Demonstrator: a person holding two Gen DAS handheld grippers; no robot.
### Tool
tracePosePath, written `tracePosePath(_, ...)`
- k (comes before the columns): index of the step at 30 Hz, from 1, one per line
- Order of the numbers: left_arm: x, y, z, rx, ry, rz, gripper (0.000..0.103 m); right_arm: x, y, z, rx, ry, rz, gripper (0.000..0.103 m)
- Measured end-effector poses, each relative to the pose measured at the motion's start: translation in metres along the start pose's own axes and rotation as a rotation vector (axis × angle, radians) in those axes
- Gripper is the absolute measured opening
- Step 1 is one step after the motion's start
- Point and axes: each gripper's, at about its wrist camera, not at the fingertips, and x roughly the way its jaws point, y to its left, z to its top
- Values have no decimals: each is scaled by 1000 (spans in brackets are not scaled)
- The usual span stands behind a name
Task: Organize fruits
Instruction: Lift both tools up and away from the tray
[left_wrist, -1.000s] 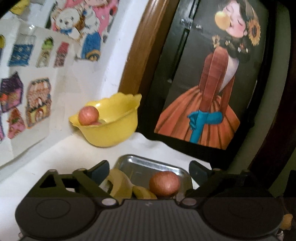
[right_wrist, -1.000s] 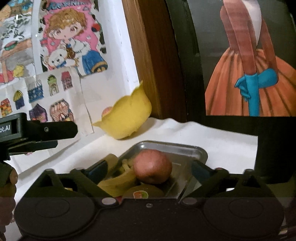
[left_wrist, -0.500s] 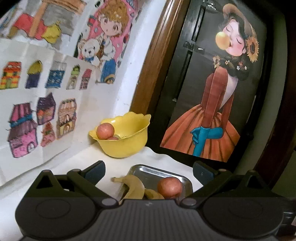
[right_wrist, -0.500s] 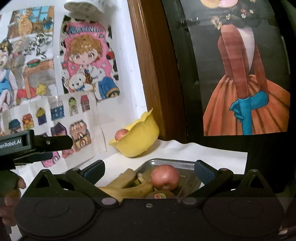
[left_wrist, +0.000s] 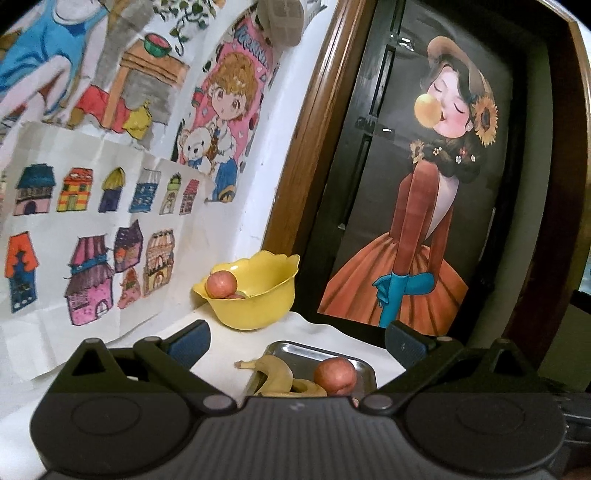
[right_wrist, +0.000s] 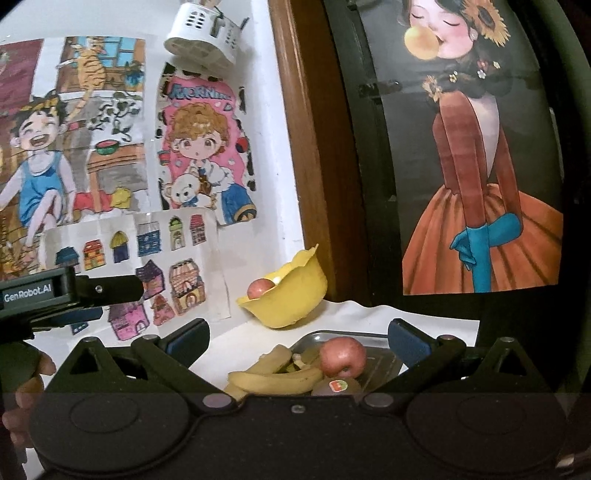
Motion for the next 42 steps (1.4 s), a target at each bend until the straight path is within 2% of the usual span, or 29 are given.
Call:
tracePosePath(18,-75,18,-10,2,-68,58,103,-57,53,-16,-50,-69,18,102)
tracePosePath(23,-87,21,-17,12,-83,75,103,-69,64,-28,-56,-88,8,102)
tracePosePath(34,-97,25,-42,38,-59,123,103,-89,78,-56,-35,-79,-14,102)
tracePosePath(37,-98,26,-50,53,-50,156,103,-94,77,-63,-6,-82,-32,102)
tracePosePath(42,-102,31,-66,53,-52,207,103,-95,80,-75,31,-59,-125,102)
